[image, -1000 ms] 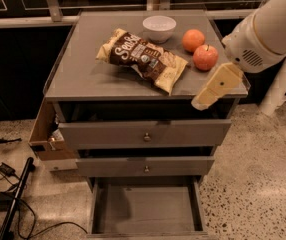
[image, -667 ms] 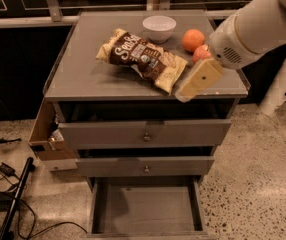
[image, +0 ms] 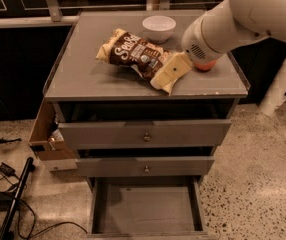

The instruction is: Place brown chip bag into bottom drawer

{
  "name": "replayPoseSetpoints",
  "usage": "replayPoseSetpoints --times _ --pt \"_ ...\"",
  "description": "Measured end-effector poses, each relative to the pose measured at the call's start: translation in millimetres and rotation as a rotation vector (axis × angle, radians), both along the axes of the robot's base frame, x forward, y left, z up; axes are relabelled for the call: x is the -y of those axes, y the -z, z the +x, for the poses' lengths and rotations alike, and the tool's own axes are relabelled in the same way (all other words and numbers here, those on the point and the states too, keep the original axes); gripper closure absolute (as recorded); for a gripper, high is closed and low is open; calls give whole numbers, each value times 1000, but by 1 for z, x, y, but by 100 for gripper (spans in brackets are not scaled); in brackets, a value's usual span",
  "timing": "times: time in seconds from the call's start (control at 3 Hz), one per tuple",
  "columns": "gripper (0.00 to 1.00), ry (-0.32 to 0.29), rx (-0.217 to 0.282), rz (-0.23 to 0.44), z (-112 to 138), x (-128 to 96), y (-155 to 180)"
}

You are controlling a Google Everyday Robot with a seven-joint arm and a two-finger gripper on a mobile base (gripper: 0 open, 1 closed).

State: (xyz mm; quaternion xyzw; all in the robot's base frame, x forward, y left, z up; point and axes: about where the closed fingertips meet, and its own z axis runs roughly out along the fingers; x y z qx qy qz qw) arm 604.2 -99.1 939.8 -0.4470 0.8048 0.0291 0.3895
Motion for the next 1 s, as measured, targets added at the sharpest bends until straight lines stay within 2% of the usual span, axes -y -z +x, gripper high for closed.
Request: replayPoseSetpoints --times 0.67,1.0 --pt "0 -5 -6 46 46 -37 21" --pt "0 -22 -4 44 67 -53 36"
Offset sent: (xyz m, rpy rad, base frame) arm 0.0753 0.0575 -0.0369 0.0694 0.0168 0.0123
